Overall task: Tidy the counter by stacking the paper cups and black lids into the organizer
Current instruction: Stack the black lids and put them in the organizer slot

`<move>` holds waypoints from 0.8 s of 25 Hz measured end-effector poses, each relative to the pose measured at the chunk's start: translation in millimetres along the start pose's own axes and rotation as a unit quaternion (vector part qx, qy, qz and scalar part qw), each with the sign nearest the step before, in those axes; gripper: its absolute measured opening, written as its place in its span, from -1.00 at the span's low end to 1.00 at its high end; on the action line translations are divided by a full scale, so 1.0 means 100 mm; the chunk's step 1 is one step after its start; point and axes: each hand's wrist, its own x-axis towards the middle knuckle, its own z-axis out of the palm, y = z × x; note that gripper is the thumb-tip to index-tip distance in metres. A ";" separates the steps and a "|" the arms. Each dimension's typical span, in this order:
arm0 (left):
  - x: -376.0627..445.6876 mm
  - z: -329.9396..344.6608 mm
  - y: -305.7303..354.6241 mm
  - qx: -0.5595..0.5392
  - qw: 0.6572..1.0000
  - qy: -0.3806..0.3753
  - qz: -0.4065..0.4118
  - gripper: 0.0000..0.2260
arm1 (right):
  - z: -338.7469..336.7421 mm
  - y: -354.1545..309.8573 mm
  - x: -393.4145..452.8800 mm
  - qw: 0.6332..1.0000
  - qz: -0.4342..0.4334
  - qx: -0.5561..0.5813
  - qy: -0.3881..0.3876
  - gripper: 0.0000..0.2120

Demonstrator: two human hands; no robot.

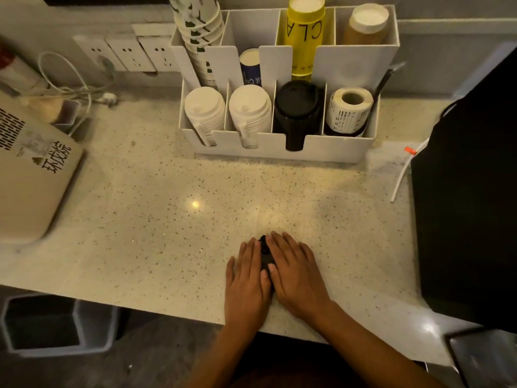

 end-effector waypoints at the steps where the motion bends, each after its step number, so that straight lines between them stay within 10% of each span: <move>1: 0.00 0.00 0.01 0.002 1.000 0.002 0.004 -0.51 | 0.01 0.00 0.00 1.000 0.005 -0.001 -0.001 -0.48; 20: -0.01 -0.01 0.06 -0.033 0.995 0.052 -0.082 -0.45 | -0.05 -0.21 -0.12 0.970 0.207 0.129 0.018 -0.35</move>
